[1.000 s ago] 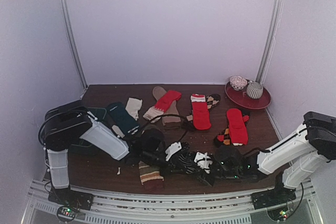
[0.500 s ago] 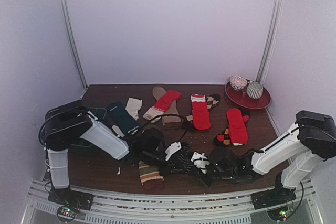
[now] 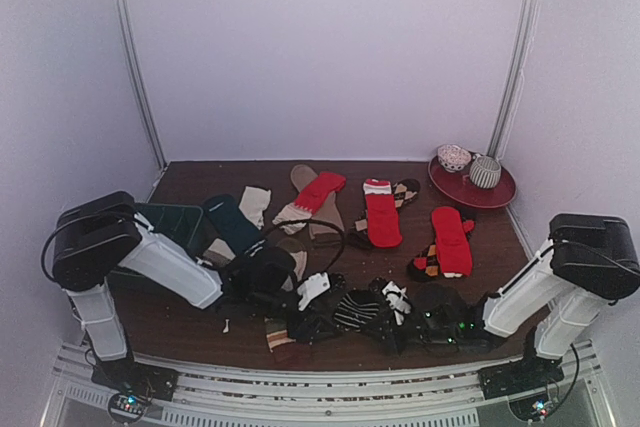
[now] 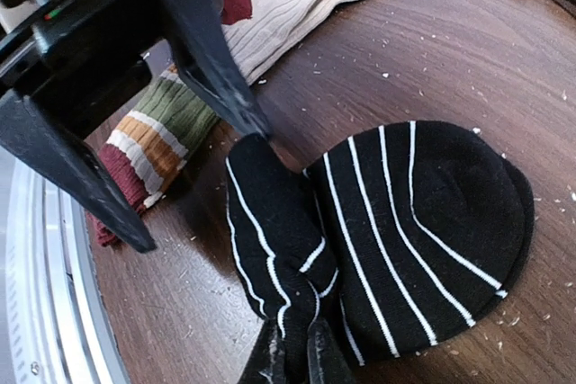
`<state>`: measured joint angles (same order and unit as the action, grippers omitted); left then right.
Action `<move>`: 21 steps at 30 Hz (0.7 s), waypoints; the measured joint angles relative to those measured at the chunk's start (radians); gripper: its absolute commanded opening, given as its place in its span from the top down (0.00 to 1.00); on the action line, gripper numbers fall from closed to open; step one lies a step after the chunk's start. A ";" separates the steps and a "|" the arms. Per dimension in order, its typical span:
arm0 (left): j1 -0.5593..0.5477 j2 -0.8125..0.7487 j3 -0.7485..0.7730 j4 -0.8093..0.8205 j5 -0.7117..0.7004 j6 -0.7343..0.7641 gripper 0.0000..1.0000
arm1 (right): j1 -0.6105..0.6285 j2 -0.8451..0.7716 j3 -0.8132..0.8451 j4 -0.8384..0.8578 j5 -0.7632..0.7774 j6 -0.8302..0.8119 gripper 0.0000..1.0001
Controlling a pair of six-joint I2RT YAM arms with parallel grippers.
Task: Roll the socks
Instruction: Roll a pair of socks at the center of the board.
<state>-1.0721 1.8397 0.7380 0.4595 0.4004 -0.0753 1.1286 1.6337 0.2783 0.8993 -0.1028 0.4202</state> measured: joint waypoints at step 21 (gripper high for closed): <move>0.006 0.120 -0.047 0.338 0.029 0.173 0.43 | -0.101 0.019 0.064 -0.100 -0.218 0.085 1.00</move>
<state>-1.0657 1.9594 0.6907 0.7971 0.4297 0.0978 1.0279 1.6531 0.3428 0.7998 -0.3210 0.5053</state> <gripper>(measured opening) 0.595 0.053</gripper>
